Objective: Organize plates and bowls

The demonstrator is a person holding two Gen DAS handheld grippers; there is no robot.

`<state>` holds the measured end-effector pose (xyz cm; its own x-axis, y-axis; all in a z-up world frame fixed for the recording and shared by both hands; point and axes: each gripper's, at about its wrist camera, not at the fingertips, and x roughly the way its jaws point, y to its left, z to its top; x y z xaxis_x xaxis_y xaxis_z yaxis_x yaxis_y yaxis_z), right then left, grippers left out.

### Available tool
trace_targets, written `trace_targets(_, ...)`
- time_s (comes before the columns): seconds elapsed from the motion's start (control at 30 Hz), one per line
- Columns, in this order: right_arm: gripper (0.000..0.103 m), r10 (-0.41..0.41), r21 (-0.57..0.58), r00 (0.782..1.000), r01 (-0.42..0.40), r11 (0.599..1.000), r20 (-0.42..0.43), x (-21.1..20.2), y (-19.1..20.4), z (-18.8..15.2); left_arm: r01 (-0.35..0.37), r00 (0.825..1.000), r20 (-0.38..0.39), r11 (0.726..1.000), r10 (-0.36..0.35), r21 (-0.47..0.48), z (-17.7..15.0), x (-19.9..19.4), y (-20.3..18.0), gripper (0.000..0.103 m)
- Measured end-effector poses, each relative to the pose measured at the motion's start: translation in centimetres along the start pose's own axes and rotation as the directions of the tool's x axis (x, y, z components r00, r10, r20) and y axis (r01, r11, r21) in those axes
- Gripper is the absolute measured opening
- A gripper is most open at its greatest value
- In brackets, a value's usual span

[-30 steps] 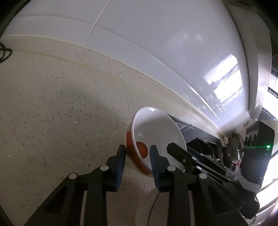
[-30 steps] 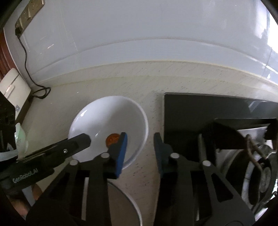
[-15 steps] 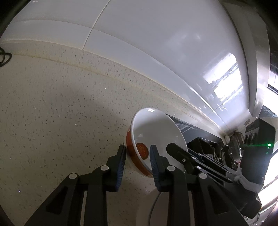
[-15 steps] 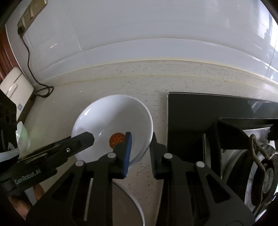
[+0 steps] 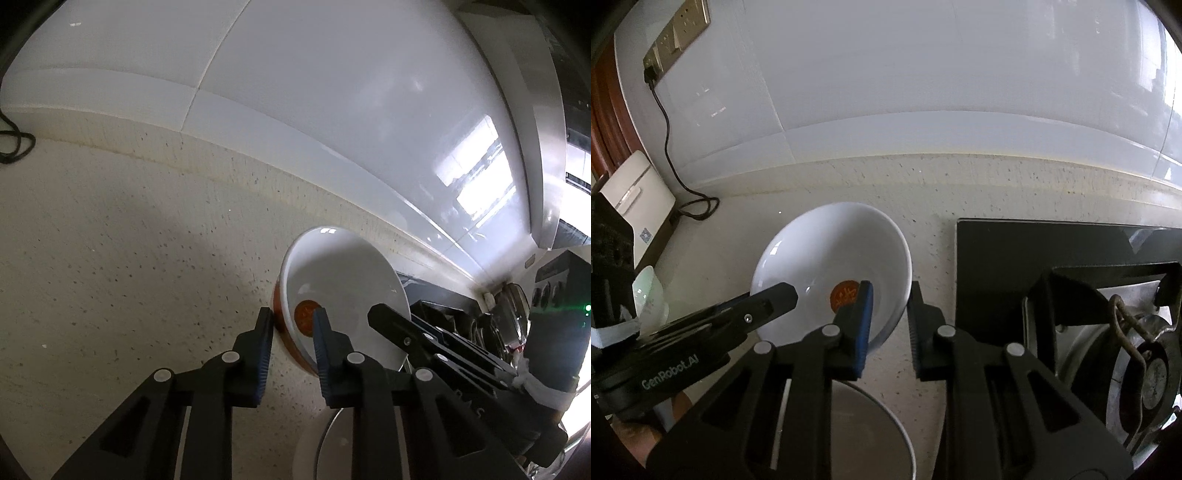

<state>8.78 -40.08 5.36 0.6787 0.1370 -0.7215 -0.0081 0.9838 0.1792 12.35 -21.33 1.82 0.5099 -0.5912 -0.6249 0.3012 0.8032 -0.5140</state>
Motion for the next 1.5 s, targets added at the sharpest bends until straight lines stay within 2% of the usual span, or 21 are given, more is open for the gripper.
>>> trace_targets(0.27,0.022,0.027,-0.023,0.998,-0.025,0.999,0.062,-2.9,1.5,0.4,-0.035,0.999,0.03,0.999,0.034,0.016,-0.5,-2.7,-0.8,0.018)
trace_targets(0.57,0.022,0.063,-0.068,0.995,-0.058,0.996,0.071,-5.2,4.3,0.0,-0.056,0.994,0.096,0.998,0.056,-0.001,-1.5,-7.7,-0.2,0.018)
trace_targets(1.0,0.022,0.137,-0.116,0.988,-0.128,0.985,0.069,-6.1,10.5,-0.9,-0.118,0.97,0.209,0.992,0.122,-0.035,-3.1,-15.0,1.6,0.018)
trace_targets(1.5,0.022,0.19,-0.195,0.98,-0.174,0.965,0.061,-5.4,18.5,-0.6,-0.179,0.937,0.284,0.978,0.201,-0.103,-3.6,-20.7,5.8,0.018)
